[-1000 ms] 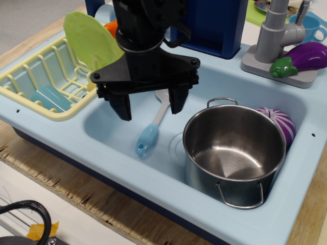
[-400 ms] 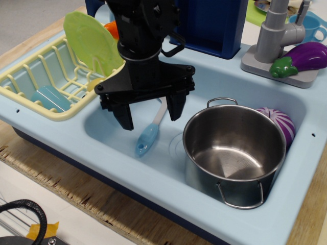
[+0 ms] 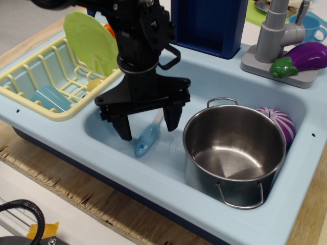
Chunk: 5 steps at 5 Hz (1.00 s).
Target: Put spoon in pot
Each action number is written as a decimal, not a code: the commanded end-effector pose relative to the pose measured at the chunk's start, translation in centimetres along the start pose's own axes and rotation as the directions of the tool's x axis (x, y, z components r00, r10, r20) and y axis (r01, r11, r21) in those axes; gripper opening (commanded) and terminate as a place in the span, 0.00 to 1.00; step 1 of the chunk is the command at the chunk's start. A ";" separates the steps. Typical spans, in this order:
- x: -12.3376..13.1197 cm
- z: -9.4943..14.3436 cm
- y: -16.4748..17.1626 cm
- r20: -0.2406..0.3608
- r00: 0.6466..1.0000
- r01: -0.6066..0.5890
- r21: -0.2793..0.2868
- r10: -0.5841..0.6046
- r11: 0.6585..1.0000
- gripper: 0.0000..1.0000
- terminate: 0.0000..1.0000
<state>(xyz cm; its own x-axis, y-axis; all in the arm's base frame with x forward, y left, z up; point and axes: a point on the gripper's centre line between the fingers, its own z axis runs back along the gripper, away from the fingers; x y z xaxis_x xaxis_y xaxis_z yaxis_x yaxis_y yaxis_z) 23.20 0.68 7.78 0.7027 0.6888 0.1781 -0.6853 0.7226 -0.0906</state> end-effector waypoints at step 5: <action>-1.4 -2.2 0.0 -0.042 0.999 0.016 0.000 -0.016 1.000 0.00 0.00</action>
<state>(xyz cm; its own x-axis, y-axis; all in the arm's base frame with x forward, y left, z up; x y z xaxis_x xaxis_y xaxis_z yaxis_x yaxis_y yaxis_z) 21.61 -0.27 6.16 0.7338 0.6687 0.1199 -0.6669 0.7427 -0.0602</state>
